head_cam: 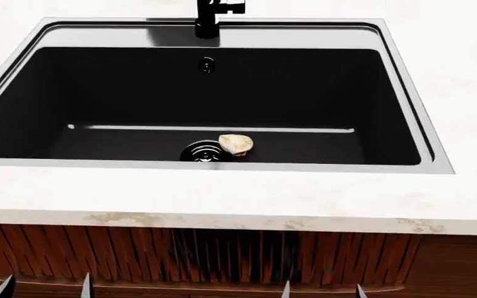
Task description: Turn on the sink faucet.
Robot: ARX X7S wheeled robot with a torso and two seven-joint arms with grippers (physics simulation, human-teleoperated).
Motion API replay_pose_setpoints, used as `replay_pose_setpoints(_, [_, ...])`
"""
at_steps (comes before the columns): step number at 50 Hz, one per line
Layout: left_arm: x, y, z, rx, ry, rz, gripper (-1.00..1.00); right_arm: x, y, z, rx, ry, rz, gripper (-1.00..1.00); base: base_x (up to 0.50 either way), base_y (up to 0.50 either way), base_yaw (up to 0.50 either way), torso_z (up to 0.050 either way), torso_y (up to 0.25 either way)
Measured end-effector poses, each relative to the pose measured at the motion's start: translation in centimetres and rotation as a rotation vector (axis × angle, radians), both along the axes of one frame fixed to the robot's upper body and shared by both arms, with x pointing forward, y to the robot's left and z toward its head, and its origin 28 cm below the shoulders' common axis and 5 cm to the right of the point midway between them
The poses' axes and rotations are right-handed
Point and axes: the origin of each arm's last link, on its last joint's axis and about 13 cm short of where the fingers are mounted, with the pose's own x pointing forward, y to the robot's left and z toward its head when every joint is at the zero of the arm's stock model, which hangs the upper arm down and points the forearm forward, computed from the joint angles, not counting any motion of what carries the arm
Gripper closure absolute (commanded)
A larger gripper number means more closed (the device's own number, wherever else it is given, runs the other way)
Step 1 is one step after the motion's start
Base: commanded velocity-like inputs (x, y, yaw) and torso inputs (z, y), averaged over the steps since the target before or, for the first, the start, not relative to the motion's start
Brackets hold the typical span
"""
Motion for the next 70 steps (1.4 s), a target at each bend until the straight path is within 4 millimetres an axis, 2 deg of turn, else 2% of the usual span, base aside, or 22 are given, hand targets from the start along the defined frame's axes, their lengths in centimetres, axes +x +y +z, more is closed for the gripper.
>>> replay_pose_setpoints(5, [0.1, 0.0, 0.4, -0.015, 0.003, -0.012, -1.0, 0.2, 0.0, 0.3, 0.002, -0.003, 0.008, -1.0, 0.0, 0.0, 0.0, 0.0, 0.0])
replay_pose_setpoints(9, [0.8, 0.1, 1.7, -0.022, -0.002, -0.03, -1.0, 1.2, -0.1, 1.7, -0.005, -0.023, 0.017, -1.0, 0.0, 0.0, 0.0, 0.0, 0.0])
replay_pose_setpoints(14, [2.1, 0.2, 4.4, -0.029, -0.033, -0.063, -1.0, 2.9, -0.6, 4.4, -0.028, -0.067, 0.025, -1.0, 0.0, 0.0, 0.0, 0.0, 0.0])
replay_pose_setpoints(22, [4.3, 0.4, 10.2, -0.026, -0.11, -0.127, -1.0, 5.6, -1.7, 10.3, -0.079, -0.147, 0.049, -1.0, 0.0, 0.0, 0.0, 0.0, 0.0])
replay_pose_setpoints(30, [8.3, -0.3, 14.7, 0.03, -0.163, -0.181, -1.0, 9.6, -2.2, 15.3, -0.143, -0.188, 0.095, -1.0, 0.0, 0.0, 0.0, 0.0, 0.0])
replay_pose_setpoints(40, [14.5, -0.5, 18.0, 0.055, -0.175, -0.191, -1.0, 14.6, -3.2, 18.8, -0.198, -0.184, 0.111, -1.0, 0.0, 0.0, 0.0, 0.0, 0.0])
replay_pose_setpoints(46, [16.9, -0.7, 19.4, 0.087, -0.188, -0.212, -1.0, 16.5, -3.8, 20.4, -0.223, -0.172, 0.108, -1.0, 0.0, 0.0, 0.0, 0.0, 0.0])
replay_pose_setpoints(55, [18.8, -0.6, 21.3, 0.134, -0.194, -0.208, -1.0, 18.7, -4.5, 22.7, -0.227, -0.171, 0.117, -1.0, 0.0, 0.0, 0.0, 0.0, 0.0])
replay_pose_setpoints(63, [19.9, -0.1, 22.4, 0.161, -0.197, -0.186, -1.0, 20.5, -4.6, 24.7, -0.232, -0.177, 0.139, -1.0, 0.0, 0.0, 0.0, 0.0, 0.0])
replay_pose_setpoints(70, [20.3, 0.3, 22.9, 0.184, -0.197, -0.172, -1.0, 21.0, -4.7, 25.6, -0.222, -0.177, 0.156, -1.0, 0.0, 0.0, 0.0, 0.0, 0.0])
